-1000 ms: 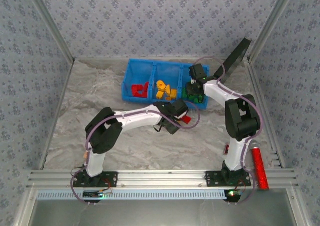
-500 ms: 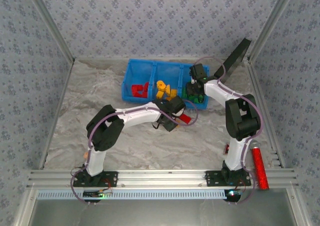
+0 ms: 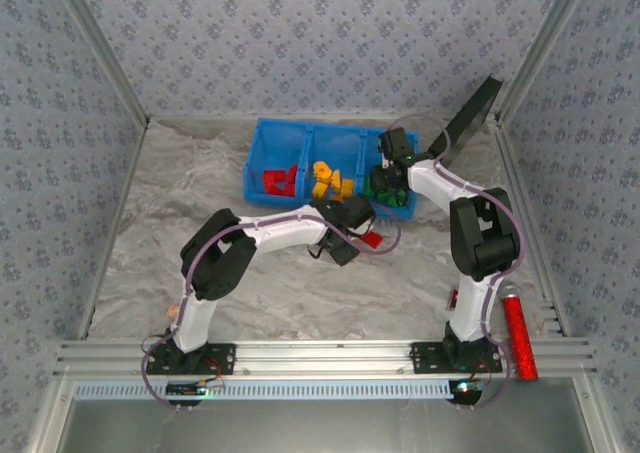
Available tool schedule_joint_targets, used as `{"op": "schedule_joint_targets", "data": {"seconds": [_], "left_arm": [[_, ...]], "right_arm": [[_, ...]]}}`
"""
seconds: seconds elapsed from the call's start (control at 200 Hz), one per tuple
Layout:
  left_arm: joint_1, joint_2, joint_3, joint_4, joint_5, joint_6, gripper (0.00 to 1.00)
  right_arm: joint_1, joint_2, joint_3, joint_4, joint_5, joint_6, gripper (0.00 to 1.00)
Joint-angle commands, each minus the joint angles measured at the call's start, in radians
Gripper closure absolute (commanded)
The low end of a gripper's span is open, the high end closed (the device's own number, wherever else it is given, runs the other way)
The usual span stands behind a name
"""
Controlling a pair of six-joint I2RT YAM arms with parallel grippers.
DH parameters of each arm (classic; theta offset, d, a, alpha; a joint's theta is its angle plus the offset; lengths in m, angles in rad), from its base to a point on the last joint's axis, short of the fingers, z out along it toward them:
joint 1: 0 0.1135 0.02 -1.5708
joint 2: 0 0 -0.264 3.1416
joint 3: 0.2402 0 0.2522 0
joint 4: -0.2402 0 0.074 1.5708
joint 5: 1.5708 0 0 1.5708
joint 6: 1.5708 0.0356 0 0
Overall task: Sort the legos into containers by color
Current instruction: Pick up the lego from the center of the table.
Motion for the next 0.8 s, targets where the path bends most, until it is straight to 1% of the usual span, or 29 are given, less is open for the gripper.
{"op": "schedule_joint_targets", "data": {"seconds": [0.0,0.245,0.42,0.47,0.69,0.795], "left_arm": [[-0.006,0.029,0.025,-0.008,-0.013,0.024,0.36],[-0.001,0.074,0.045,-0.006,-0.007,0.020,0.35],[0.010,0.095,0.053,-0.015,0.023,0.000,0.39],[0.011,0.098,0.051,-0.015,0.030,-0.006,0.41],[0.012,0.093,0.021,-0.024,0.055,-0.045,0.57],[0.013,0.079,-0.009,-0.025,0.067,-0.065,0.60]], "right_arm": [[-0.011,0.019,0.033,-0.007,-0.010,-0.017,0.47],[-0.012,0.018,0.035,-0.011,-0.017,-0.020,0.46],[-0.016,0.009,0.033,-0.016,-0.014,-0.029,0.46],[-0.016,0.007,0.031,-0.016,-0.012,-0.031,0.46],[-0.019,-0.002,0.026,-0.016,-0.017,-0.031,0.47],[-0.016,-0.022,0.014,-0.021,-0.020,-0.033,0.47]]}}
